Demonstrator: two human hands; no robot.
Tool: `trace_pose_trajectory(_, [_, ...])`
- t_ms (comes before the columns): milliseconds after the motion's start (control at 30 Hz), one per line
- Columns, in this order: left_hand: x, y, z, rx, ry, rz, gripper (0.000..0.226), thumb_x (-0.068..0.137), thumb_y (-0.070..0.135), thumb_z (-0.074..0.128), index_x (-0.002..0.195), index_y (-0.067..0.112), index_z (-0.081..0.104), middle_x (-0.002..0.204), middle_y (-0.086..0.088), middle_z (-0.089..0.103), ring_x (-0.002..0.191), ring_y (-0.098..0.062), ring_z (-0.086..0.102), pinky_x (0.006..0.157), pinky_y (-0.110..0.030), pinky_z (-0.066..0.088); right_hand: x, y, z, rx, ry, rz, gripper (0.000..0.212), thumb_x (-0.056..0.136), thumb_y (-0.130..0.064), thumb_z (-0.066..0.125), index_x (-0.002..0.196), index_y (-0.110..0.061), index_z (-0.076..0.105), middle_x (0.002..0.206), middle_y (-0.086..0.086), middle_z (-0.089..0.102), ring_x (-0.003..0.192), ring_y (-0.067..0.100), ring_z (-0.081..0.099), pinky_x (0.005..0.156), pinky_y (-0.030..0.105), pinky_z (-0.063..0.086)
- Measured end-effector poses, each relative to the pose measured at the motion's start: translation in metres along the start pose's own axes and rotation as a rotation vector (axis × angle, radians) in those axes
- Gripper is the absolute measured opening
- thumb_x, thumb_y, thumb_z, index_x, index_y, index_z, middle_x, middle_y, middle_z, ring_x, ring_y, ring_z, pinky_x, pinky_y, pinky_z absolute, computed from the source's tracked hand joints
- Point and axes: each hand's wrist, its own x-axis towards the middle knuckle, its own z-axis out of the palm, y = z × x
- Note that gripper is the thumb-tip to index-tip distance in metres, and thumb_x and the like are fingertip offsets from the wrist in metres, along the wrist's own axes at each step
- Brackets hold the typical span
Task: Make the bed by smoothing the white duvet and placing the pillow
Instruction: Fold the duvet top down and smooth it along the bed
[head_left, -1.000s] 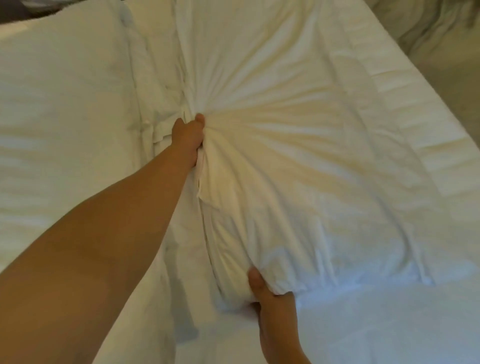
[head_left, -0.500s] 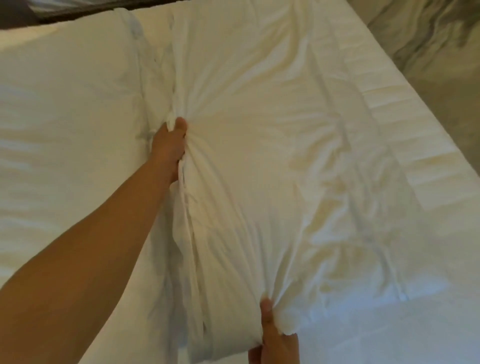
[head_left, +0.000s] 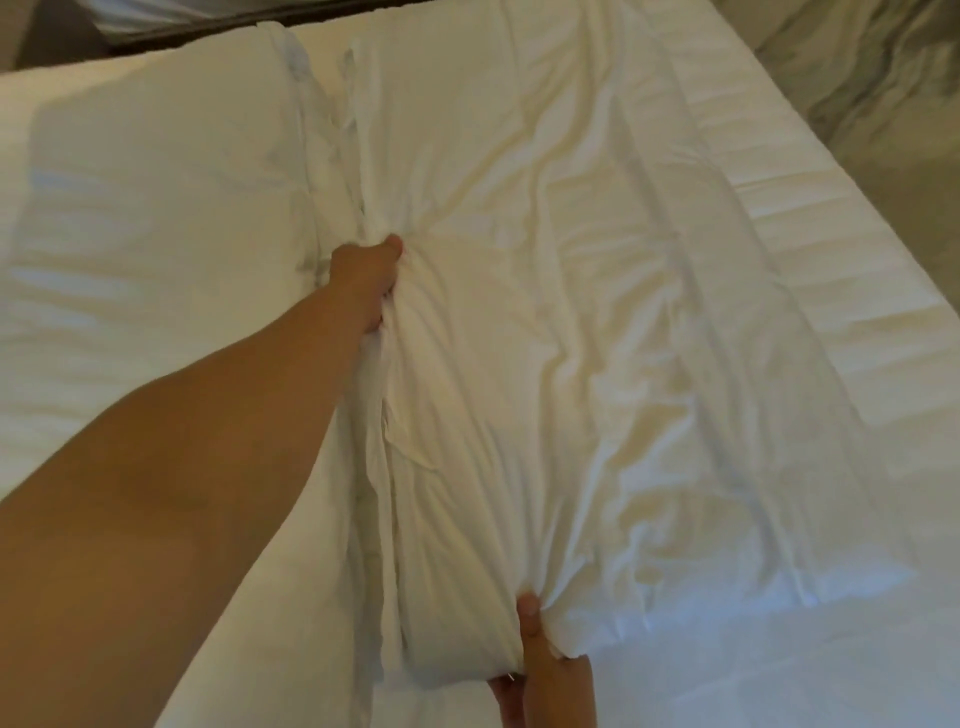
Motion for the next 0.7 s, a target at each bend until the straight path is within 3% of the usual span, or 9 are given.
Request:
trace_pose_trajectory(100, [0.006, 0.024, 0.005, -0.044, 0.074, 0.242, 0.041, 0.098, 0.039, 0.060, 0.126, 0.010, 0.064, 0.118, -0.005, 0.069, 0.105, -0.022, 0.067, 0.089, -0.033, 0.058, 0.001, 0.002, 0.007, 0.037, -0.101, 0.053, 0.139, 0.020, -0.047, 0.106, 0.143, -0.009, 0.056, 0.130, 0.023, 0.068, 0.107, 0.044, 0.068, 0.065, 0.055, 0.063])
trace_pose_trajectory(133, [0.009, 0.026, 0.001, -0.037, 0.082, 0.266, 0.033, 0.099, 0.038, 0.057, 0.120, 0.013, 0.065, 0.116, -0.004, 0.069, 0.104, -0.020, 0.067, 0.090, -0.031, 0.057, 0.001, 0.006, 0.009, 0.068, -0.135, 0.063, 0.140, 0.012, -0.048, 0.105, 0.138, -0.009, 0.060, 0.127, 0.022, 0.070, 0.107, 0.045, 0.069, 0.068, 0.057, 0.062])
trace_pose_trajectory(167, [0.013, 0.022, -0.006, -0.016, 0.092, 0.275, 0.036, 0.099, 0.041, 0.056, 0.121, 0.014, 0.065, 0.117, -0.003, 0.069, 0.105, -0.020, 0.067, 0.091, -0.031, 0.056, 0.004, 0.010, 0.011, 0.086, -0.131, 0.056, 0.135, 0.009, -0.050, 0.104, 0.132, -0.013, 0.064, 0.126, 0.020, 0.071, 0.107, 0.044, 0.069, 0.068, 0.057, 0.062])
trace_pose_trajectory(233, [0.023, 0.005, -0.015, 0.072, 0.085, 0.167, 0.062, 0.095, 0.052, 0.053, 0.138, 0.008, 0.058, 0.133, -0.008, 0.064, 0.117, -0.026, 0.063, 0.101, -0.037, 0.053, 0.009, 0.017, 0.010, 0.081, -0.158, 0.037, 0.122, 0.007, -0.055, 0.102, 0.119, -0.022, 0.068, 0.123, 0.013, 0.072, 0.108, 0.039, 0.068, 0.069, 0.054, 0.063])
trace_pose_trajectory(300, [0.030, -0.011, -0.010, 0.132, 0.077, 0.080, 0.076, 0.095, 0.057, 0.049, 0.152, 0.007, 0.044, 0.151, -0.013, 0.051, 0.133, -0.033, 0.054, 0.111, -0.043, 0.047, 0.017, 0.014, 0.017, 0.011, -0.171, 0.027, 0.115, 0.021, -0.056, 0.103, 0.124, -0.020, 0.067, 0.123, 0.013, 0.074, 0.109, 0.036, 0.070, 0.073, 0.052, 0.063])
trace_pose_trajectory(367, [0.024, 0.002, 0.000, 0.127, 0.060, 0.059, 0.073, 0.100, 0.051, 0.047, 0.154, 0.003, 0.038, 0.155, -0.017, 0.046, 0.137, -0.035, 0.050, 0.112, -0.040, 0.044, 0.018, -0.004, 0.015, -0.083, -0.173, -0.016, 0.091, 0.056, -0.047, 0.094, 0.136, -0.017, 0.063, 0.124, 0.011, 0.075, 0.110, 0.034, 0.072, 0.076, 0.048, 0.063])
trace_pose_trajectory(467, [-0.035, 0.032, -0.003, 0.254, 0.299, 0.119, 0.061, 0.104, 0.032, 0.046, 0.155, 0.001, 0.030, 0.156, -0.019, 0.041, 0.140, -0.032, 0.046, 0.108, -0.030, 0.040, 0.007, -0.074, -0.020, -0.386, -0.311, -0.035, 0.049, 0.085, -0.037, 0.078, 0.126, -0.014, 0.067, 0.112, 0.008, 0.080, 0.100, 0.031, 0.076, 0.081, 0.047, 0.064])
trace_pose_trajectory(567, [-0.070, 0.027, 0.001, 0.643, 0.361, 0.284, 0.070, 0.100, 0.029, 0.046, 0.162, 0.017, 0.015, 0.166, -0.018, 0.021, 0.152, -0.035, 0.023, 0.124, -0.046, 0.019, 0.002, -0.102, -0.036, -0.779, -0.386, -0.008, 0.035, 0.095, -0.043, 0.070, 0.113, -0.013, 0.070, 0.097, 0.007, 0.082, 0.090, 0.025, 0.079, 0.088, 0.047, 0.061])
trace_pose_trajectory(700, [-0.126, -0.006, 0.039, 0.849, 0.163, 0.474, 0.069, 0.104, 0.049, 0.035, 0.164, 0.022, 0.013, 0.172, -0.012, 0.000, 0.159, -0.028, -0.003, 0.126, -0.050, -0.002, -0.025, -0.161, -0.062, -1.144, -0.407, -0.129, 0.034, 0.097, -0.035, 0.068, 0.088, -0.002, 0.071, 0.075, 0.012, 0.079, 0.069, 0.025, 0.078, 0.061, 0.030, 0.050])
